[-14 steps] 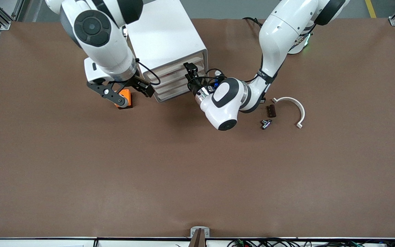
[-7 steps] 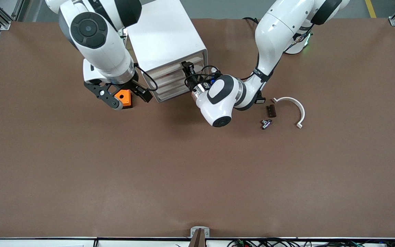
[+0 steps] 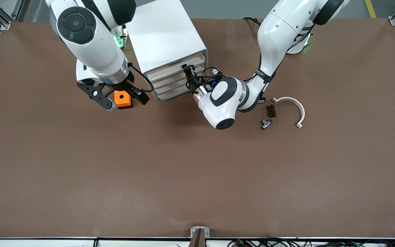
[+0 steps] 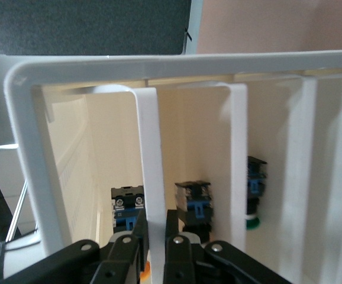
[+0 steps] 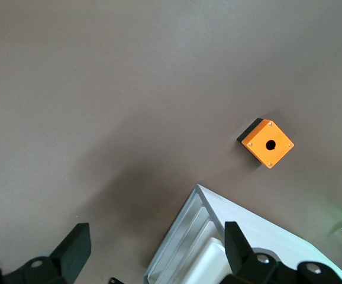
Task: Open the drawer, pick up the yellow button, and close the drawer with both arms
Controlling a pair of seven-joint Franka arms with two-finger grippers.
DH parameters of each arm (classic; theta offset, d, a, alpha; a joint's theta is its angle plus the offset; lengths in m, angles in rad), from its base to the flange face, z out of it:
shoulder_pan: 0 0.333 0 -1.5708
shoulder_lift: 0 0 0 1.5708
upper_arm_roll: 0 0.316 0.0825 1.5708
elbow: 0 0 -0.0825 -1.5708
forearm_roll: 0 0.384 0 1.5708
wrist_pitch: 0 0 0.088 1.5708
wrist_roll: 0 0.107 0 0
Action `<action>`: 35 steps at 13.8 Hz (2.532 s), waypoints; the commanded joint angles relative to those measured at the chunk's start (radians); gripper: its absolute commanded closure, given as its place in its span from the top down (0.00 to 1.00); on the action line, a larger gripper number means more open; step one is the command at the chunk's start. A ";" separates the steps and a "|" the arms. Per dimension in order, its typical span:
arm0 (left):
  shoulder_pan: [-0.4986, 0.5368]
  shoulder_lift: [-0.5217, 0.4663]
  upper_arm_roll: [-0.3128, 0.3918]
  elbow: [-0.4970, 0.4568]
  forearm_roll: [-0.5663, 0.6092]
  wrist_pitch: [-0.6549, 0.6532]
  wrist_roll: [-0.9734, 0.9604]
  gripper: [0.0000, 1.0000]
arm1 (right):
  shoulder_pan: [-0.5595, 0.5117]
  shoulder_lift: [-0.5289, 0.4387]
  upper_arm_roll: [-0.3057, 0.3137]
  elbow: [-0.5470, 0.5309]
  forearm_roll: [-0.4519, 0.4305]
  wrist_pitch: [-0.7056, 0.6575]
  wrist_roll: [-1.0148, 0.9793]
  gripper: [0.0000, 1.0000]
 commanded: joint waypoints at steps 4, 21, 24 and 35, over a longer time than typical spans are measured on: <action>0.122 0.002 0.009 0.032 -0.005 0.002 0.007 0.00 | 0.010 0.014 0.003 0.001 0.011 0.006 0.071 1.00; 0.288 0.001 0.068 0.096 0.000 0.004 0.135 1.00 | 0.240 0.094 0.003 -0.042 0.011 0.188 0.455 1.00; 0.308 0.004 0.127 0.140 0.078 0.004 0.282 1.00 | 0.240 0.129 0.003 -0.032 0.005 0.220 0.466 1.00; 0.302 -0.021 0.242 0.180 0.541 0.049 0.803 1.00 | 0.266 0.214 0.003 -0.040 0.009 0.276 0.561 1.00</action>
